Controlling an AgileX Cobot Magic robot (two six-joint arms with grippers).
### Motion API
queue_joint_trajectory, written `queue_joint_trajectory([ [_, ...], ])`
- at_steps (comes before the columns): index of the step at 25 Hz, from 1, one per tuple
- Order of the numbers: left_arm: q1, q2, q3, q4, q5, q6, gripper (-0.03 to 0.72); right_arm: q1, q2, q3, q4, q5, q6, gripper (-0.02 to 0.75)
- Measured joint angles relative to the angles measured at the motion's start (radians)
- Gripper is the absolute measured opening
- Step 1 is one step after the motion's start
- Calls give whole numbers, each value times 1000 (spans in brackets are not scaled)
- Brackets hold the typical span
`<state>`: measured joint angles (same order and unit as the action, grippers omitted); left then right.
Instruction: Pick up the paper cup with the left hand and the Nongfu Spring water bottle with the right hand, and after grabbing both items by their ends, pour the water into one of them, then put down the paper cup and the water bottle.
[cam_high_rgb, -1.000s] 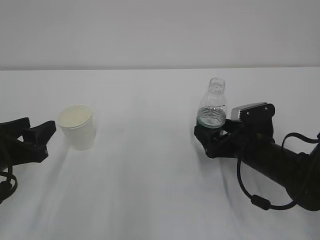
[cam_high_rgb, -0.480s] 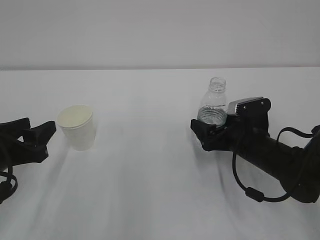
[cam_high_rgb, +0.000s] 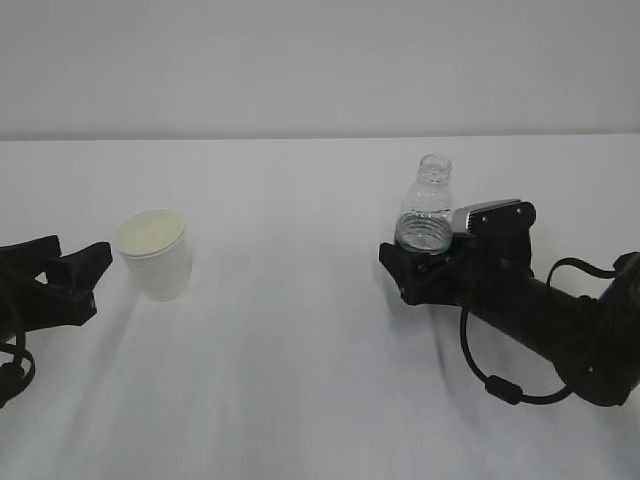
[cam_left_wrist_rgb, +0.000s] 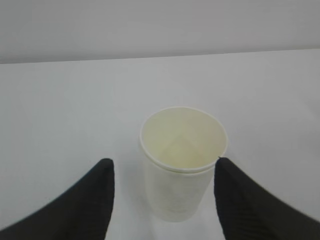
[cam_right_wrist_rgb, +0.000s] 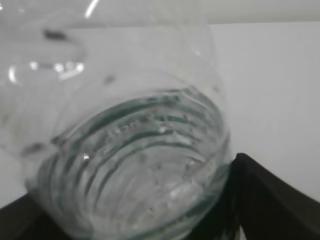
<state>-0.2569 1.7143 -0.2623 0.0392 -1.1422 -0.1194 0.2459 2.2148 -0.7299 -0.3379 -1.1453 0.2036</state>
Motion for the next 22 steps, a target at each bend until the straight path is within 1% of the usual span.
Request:
queue_joint_trajectory([
  [11, 0, 2, 0, 0, 0, 0, 450, 0, 0, -13, -4, 0, 2, 627],
  [22, 0, 2, 0, 0, 0, 0, 450, 0, 0, -13, -4, 0, 2, 502],
])
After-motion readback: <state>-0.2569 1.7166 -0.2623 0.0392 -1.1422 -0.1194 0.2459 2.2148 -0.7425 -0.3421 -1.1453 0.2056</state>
